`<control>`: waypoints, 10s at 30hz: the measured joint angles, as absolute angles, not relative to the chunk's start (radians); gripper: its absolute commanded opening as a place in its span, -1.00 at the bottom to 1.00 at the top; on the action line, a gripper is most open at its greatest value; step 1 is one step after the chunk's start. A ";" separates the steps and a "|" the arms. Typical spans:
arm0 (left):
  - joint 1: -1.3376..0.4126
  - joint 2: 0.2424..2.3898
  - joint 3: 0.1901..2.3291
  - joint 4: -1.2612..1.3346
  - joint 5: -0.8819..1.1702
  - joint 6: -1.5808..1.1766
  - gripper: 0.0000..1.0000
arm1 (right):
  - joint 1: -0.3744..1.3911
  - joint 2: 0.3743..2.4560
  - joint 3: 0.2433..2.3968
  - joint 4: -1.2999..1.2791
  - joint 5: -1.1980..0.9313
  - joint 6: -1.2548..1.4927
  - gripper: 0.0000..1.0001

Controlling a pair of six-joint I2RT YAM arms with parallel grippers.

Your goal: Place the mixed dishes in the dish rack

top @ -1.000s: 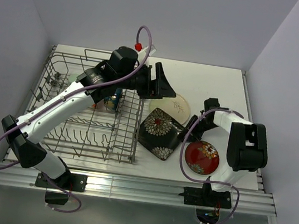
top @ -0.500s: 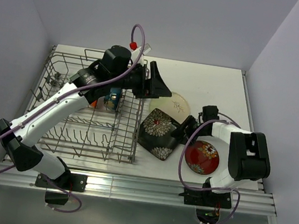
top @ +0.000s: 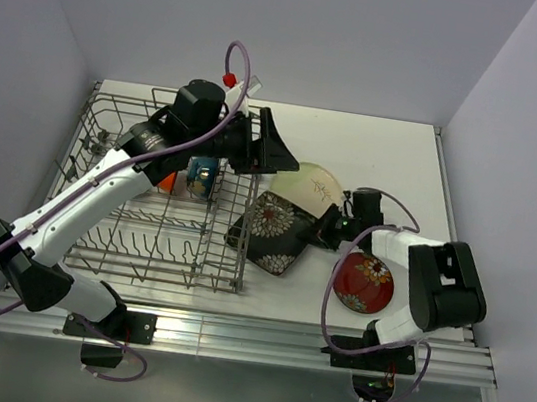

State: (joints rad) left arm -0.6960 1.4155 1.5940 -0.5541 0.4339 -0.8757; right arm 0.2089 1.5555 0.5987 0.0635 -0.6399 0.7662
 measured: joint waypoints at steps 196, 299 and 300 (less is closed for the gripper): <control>-0.859 1.330 1.622 -1.368 -0.425 -0.809 0.99 | -0.046 1.246 0.900 -0.951 -0.255 0.588 0.72; -0.591 1.493 1.755 -0.791 0.616 -0.709 0.86 | 0.087 0.803 1.007 -0.817 -0.511 0.735 -1.00; -0.590 1.496 1.752 -0.786 0.635 -0.716 0.85 | 0.087 0.807 1.023 -0.818 -0.538 0.735 -1.00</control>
